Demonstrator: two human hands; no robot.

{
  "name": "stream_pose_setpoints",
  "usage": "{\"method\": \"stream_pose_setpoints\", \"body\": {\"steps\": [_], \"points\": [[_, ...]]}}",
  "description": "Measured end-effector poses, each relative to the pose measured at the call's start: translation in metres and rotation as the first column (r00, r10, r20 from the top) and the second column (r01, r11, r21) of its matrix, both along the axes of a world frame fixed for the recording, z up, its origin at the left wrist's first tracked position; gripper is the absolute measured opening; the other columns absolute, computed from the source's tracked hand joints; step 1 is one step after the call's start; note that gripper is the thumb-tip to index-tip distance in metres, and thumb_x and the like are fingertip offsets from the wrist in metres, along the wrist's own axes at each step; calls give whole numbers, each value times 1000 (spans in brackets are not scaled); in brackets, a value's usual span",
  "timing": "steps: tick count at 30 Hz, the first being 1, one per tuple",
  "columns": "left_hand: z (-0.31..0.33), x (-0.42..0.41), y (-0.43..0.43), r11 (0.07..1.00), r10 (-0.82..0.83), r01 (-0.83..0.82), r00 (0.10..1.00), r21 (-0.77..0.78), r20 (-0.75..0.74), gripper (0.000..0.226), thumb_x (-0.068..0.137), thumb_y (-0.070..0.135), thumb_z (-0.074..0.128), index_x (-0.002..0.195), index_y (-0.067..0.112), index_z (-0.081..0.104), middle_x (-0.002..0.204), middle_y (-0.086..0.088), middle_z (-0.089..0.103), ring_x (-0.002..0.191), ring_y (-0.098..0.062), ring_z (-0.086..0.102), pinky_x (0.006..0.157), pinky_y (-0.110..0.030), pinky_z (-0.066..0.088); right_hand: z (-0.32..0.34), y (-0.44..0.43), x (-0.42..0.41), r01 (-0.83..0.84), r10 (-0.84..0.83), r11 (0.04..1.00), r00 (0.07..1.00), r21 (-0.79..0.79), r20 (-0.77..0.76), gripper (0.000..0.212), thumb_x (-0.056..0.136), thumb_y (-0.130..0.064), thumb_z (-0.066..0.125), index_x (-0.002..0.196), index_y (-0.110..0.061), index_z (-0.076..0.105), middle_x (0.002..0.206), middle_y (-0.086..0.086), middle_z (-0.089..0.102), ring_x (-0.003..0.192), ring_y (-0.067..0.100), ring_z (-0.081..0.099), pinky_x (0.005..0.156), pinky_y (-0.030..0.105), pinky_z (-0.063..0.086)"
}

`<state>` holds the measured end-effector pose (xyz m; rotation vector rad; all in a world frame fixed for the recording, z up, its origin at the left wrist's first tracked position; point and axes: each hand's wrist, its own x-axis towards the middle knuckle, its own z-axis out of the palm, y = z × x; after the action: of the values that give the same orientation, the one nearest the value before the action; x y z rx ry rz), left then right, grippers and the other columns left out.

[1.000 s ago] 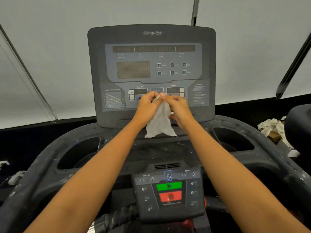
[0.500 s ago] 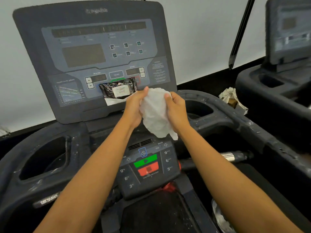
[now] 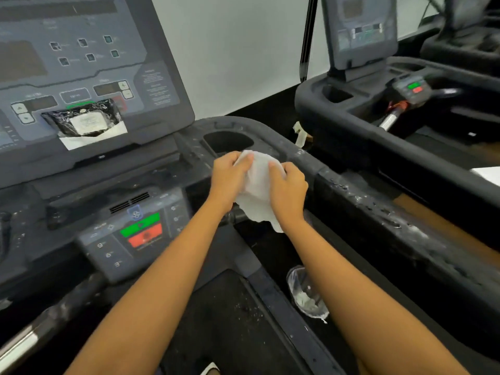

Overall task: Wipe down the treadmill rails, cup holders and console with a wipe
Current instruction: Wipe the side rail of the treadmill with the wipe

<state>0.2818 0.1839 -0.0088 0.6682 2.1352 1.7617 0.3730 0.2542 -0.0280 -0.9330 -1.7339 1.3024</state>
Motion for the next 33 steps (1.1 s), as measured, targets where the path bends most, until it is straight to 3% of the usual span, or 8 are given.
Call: {"method": "stream_pose_setpoints", "body": {"steps": [5, 12, 17, 23, 26, 29, 31, 33], "points": [[-27, 85, 35, 984, -93, 56, 971, -171, -220, 26, 90, 29, 57, 77, 7, 65, 75, -8, 64, 69, -15, 56, 64, -31, 47, -30, 19, 97, 198, -196, 980, 978, -21, 69, 24, 97, -28, 46, 82, -11, 54, 68, -7, 52, 60, 6, 47, 53, 25, 38], [-52, 205, 94, 949, -286, 249, 939, -194, -192, 21, 86, 33, 57, 69, 22, 56, 64, 8, 56, 64, -12, 54, 61, -33, 48, -44, 51, 210, 355, -360, 933, 913, 65, 193, 20, 98, -26, 42, 92, -12, 54, 67, -8, 50, 59, 6, 46, 50, 27, 36], [-53, 255, 122, 921, -356, 306, 913, -242, -200, 17, 89, 31, 56, 92, 15, 63, 84, 4, 65, 79, -14, 60, 69, -30, 50, -43, 74, 267, 440, -454, 891, 863, 111, 222, 18, 99, -25, 41, 97, -12, 54, 70, -9, 51, 61, 5, 48, 50, 27, 33], [-57, 291, 139, 858, -496, 431, 836, -279, -234, 12, 91, 28, 53, 84, 19, 53, 78, 5, 55, 71, -13, 51, 58, -25, 40, -45, 85, 313, 467, -519, 851, 818, 240, 250, 16, 100, -27, 41, 103, -16, 53, 79, -5, 57, 74, 18, 57, 60, 34, 45], [-63, 305, 147, 821, -564, 480, 767, -310, -305, 17, 91, 32, 56, 80, 21, 50, 74, 5, 55, 67, -13, 52, 58, -28, 43, -45, 96, 343, 520, -599, 797, 746, 309, 291, 14, 99, -25, 43, 108, -18, 52, 89, -5, 58, 77, 16, 53, 63, 33, 42], [-68, 317, 162, 815, -579, 470, 698, -339, -421, 12, 91, 31, 59, 88, 19, 58, 79, 3, 60, 76, -17, 56, 63, -31, 49, -47, 112, 364, 526, -655, 754, 643, 393, 396, 17, 97, -20, 45, 112, -18, 53, 107, -1, 54, 84, 18, 50, 63, 32, 37], [-73, 321, 175, 804, -594, 467, 664, -369, -454, 11, 90, 27, 59, 94, 17, 62, 88, 2, 61, 90, -20, 51, 73, -36, 48, -52, 123, 369, 508, -671, 742, 563, 437, 483, 30, 94, -12, 48, 123, -16, 52, 117, 6, 49, 98, 25, 49, 65, 37, 43], [-79, 318, 186, 794, -605, 422, 619, -438, -501, 17, 89, 28, 60, 102, 18, 64, 100, 0, 61, 100, -24, 48, 83, -38, 45, -59, 128, 369, 488, -699, 713, 439, 504, 565, 46, 91, -9, 54, 136, -15, 46, 128, 11, 46, 110, 31, 46, 79, 41, 46]]}}
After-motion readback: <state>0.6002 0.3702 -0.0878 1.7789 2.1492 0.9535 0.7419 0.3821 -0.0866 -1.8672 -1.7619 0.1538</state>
